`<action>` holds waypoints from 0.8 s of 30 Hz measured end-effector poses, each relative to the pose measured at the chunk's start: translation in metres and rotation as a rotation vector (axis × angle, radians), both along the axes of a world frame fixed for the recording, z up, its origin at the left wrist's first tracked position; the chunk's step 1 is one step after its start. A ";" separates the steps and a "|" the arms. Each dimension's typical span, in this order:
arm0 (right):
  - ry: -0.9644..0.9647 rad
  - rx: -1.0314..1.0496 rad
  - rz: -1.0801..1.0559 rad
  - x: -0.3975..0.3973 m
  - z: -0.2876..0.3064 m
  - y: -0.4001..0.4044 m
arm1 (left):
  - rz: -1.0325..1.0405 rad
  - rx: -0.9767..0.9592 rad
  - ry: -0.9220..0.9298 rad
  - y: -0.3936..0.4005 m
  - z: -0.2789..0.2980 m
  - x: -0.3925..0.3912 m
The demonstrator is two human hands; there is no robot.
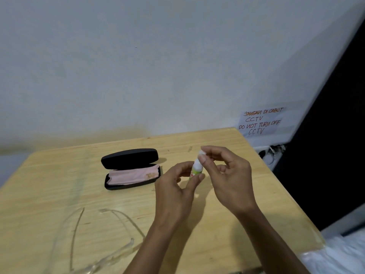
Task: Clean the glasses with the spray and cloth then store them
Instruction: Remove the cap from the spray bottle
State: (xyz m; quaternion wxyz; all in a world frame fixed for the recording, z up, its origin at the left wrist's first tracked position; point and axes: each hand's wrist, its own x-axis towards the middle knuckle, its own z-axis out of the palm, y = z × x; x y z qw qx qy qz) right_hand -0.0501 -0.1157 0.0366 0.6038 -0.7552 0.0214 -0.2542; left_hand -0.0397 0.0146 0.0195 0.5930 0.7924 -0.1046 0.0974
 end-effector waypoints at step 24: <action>-0.134 -0.088 0.083 -0.058 0.029 0.064 | 0.087 0.062 -0.164 0.071 0.026 -0.075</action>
